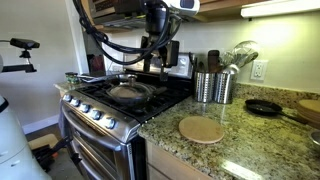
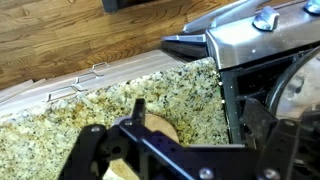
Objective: Pick up the lid off the black pan on the stove and put it on the countertop.
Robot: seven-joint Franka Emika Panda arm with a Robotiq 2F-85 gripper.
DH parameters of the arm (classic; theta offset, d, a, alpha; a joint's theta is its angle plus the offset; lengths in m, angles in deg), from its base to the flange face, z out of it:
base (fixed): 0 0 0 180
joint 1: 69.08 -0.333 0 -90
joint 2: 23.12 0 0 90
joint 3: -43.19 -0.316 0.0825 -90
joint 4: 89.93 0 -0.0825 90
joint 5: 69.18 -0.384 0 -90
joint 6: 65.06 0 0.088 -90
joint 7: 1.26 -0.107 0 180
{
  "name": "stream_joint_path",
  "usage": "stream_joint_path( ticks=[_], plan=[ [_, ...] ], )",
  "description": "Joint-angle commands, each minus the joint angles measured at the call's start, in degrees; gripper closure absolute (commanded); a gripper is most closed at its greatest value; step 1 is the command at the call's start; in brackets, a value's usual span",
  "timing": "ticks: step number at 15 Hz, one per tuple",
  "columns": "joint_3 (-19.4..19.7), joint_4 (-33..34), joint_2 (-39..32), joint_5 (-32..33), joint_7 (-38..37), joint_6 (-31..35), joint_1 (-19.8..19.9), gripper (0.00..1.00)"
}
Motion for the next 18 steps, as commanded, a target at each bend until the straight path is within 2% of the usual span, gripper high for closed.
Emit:
stream_joint_path(
  ticks=[1, 4, 7, 13, 16, 18],
  plan=[
    [-2.26, 0.47, -1.79, -0.82, 0.13, 1.20, -0.83, 0.00],
    [-4.89, -0.33, -2.75, -1.07, 0.23, 4.37, -2.44, 0.00],
    [-7.73, -1.87, -3.19, -2.24, -0.96, 10.76, -4.61, 0.00],
    [-13.21, -4.75, -4.88, -8.24, -4.48, 21.92, -9.93, 0.00],
    [-14.34, -4.79, -4.80, -9.70, -2.97, 22.36, -11.88, 0.00],
    [-14.54, -3.70, -5.49, -8.49, -3.46, 20.84, -11.53, 0.00]
  ],
)
